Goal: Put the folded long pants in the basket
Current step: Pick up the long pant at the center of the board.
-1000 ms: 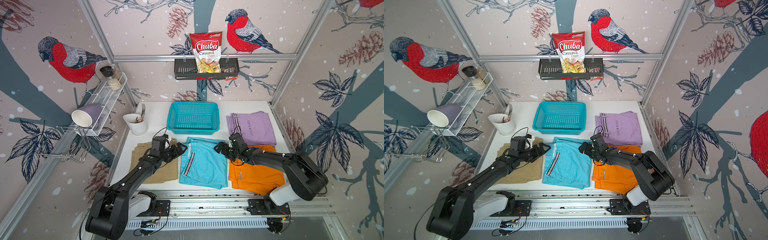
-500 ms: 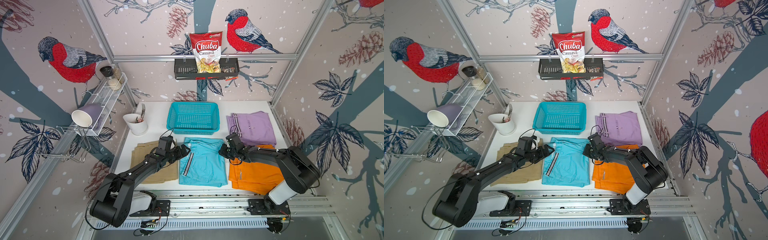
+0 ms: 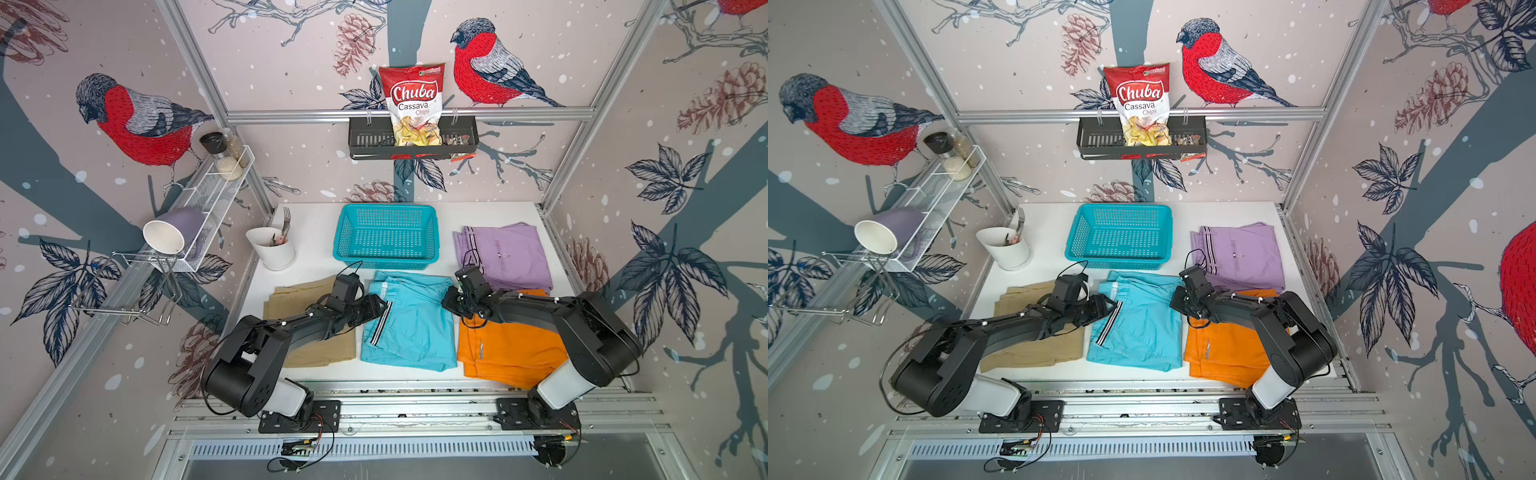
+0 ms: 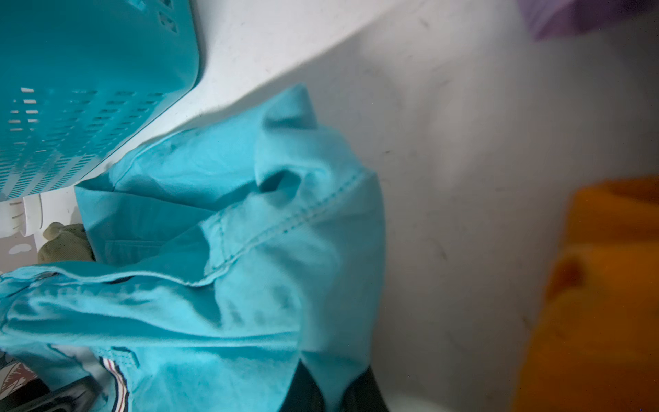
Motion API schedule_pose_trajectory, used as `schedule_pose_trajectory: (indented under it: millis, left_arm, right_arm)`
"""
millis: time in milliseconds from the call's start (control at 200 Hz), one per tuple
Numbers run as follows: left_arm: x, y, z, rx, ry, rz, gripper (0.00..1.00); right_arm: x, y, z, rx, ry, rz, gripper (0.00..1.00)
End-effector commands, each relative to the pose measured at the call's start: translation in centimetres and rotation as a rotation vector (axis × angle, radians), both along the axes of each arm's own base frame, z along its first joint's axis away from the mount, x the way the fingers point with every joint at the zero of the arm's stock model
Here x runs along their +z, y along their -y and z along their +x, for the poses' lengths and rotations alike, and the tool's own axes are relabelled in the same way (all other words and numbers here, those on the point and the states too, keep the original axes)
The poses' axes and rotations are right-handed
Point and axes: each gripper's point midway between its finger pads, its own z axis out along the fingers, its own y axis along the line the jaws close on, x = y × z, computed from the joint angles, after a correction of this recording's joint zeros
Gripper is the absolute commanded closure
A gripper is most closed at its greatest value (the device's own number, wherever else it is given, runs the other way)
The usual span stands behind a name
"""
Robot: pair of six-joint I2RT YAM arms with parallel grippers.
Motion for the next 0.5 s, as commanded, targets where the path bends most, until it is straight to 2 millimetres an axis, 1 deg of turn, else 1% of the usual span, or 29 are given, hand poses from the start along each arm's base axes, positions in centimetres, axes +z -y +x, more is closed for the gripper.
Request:
schedule_pose_trajectory:
  millis: [0,25,85,140,200,250,320,330,380,390,425,435,445,495]
  left_arm:
    - [-0.9,0.1,-0.4,0.000,-0.031,0.011,0.86]
    - [-1.0,0.2,-0.3,0.001,-0.032,0.013,1.00]
    - [-1.1,0.2,-0.1,0.004,-0.034,0.018,1.00]
    - [-0.8,0.3,0.1,0.008,-0.024,0.007,1.00]
    - [0.0,0.5,0.2,0.015,-0.009,-0.007,1.00]
    - [1.2,0.7,0.3,0.018,0.006,-0.020,1.00]
    - [3.8,1.0,0.5,0.019,0.043,-0.037,1.00]
    - [4.3,1.1,0.5,0.021,0.051,-0.040,1.00]
    - [6.7,1.2,0.5,0.025,0.089,-0.046,1.00]
    - [7.2,1.2,0.6,0.027,0.100,-0.048,1.00]
    - [9.1,1.2,0.7,0.032,0.135,-0.054,1.00]
    - [9.6,1.1,0.7,0.037,0.145,-0.056,1.00]
    - [10.1,1.0,0.7,0.039,0.152,-0.057,1.00]
    - [12.8,0.6,1.0,0.059,0.202,-0.060,1.00]
  right_arm:
    - [-0.7,0.4,-0.4,0.011,-0.021,-0.032,1.00]
    - [-0.6,0.4,-0.4,0.011,-0.018,-0.030,1.00]
    - [-0.1,0.4,-0.3,0.011,-0.004,-0.029,1.00]
    - [0.7,0.3,-0.2,0.014,0.021,-0.034,1.00]
    - [1.8,0.3,-0.1,0.014,0.059,-0.059,1.00]
    - [3.3,0.2,0.0,0.013,0.103,-0.078,1.00]
    - [5.5,-0.2,-0.3,0.015,0.161,-0.076,1.00]
    - [6.1,-0.5,-0.5,0.019,0.172,-0.067,1.00]
    - [7.7,-1.4,-1.2,0.040,0.200,-0.034,1.00]
    - [8.4,-1.8,-1.4,0.049,0.210,-0.018,1.00]
    - [9.6,-2.5,-1.8,0.067,0.225,0.004,1.00]
    - [10.4,-2.9,-1.9,0.078,0.237,0.017,1.00]
    - [10.6,-3.0,-2.0,0.080,0.239,0.018,1.00]
    - [13.2,-3.9,-2.1,0.100,0.272,0.040,1.00]
